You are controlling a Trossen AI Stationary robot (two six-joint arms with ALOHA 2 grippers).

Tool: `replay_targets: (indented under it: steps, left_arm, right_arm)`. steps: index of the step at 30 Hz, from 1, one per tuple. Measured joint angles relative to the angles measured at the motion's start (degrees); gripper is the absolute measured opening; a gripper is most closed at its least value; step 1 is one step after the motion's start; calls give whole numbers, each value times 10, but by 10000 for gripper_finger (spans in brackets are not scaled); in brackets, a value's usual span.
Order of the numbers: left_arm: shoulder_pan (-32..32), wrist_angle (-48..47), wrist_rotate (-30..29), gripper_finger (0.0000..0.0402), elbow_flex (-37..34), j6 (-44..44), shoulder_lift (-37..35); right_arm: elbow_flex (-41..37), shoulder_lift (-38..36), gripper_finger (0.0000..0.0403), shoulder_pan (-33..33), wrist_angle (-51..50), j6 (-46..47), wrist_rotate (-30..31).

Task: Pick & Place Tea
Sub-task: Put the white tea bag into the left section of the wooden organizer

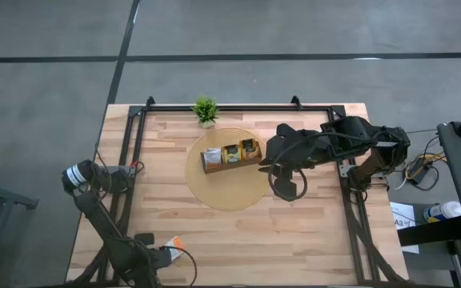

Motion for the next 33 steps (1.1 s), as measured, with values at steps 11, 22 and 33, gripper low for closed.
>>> replay_targets:
  steps: [11,22,33]
  left_arm:
    - [10,-44,18,120,0,151,-15]
    - [35,-45,25,120,0,278,-15]
    - [67,-43,25,204,-1,323,-15]
  right_arm:
    - [5,-28,68,34,-16,49,-17]
    - [5,-91,68,59,-16,114,-12]
    - [5,-118,68,64,-16,138,20]
